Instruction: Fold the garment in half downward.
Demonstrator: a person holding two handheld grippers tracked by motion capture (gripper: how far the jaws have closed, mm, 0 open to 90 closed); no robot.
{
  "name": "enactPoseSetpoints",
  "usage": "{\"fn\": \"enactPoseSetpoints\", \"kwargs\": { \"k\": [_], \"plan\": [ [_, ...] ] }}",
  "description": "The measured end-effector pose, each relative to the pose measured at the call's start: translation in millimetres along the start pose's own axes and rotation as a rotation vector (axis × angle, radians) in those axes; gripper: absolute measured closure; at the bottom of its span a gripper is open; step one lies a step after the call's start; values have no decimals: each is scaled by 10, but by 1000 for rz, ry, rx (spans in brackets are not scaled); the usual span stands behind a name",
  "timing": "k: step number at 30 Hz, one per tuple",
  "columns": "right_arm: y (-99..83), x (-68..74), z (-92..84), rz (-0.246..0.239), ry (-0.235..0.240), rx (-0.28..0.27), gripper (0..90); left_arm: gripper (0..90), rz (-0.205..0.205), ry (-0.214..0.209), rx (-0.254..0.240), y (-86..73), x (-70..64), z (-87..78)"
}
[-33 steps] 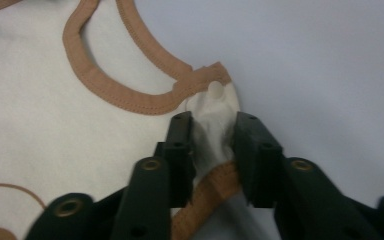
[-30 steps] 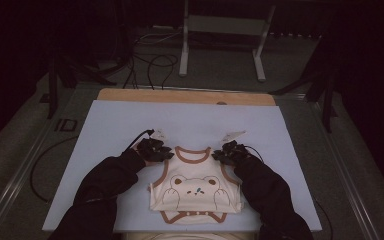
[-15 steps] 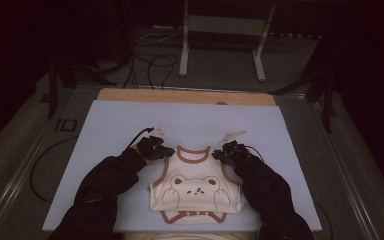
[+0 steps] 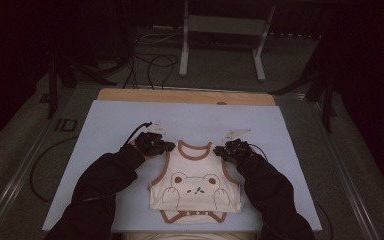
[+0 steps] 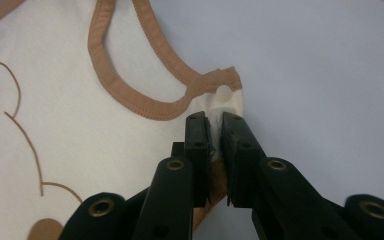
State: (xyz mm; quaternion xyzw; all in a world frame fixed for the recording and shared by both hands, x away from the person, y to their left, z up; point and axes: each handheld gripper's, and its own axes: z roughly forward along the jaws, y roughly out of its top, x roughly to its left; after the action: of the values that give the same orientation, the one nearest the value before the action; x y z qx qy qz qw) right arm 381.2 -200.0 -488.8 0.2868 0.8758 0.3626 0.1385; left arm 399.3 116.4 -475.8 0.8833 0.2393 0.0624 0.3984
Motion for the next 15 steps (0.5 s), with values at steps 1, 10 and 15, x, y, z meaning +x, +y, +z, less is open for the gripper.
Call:
{"fn": "enactPoseSetpoints", "kwargs": {
  "k": [1,10,15],
  "plan": [
    [23,2,-48,3,-8,-21,825,875,2,0,-12,30,-5,-32],
    [126,-9,-179,-7,-22,-47,825,876,15,5,-36,155,-12,-148],
    [239,-59,-272,-23,-35,-64,825,876,23,23,-57,224,17,-252]
  ]
}}
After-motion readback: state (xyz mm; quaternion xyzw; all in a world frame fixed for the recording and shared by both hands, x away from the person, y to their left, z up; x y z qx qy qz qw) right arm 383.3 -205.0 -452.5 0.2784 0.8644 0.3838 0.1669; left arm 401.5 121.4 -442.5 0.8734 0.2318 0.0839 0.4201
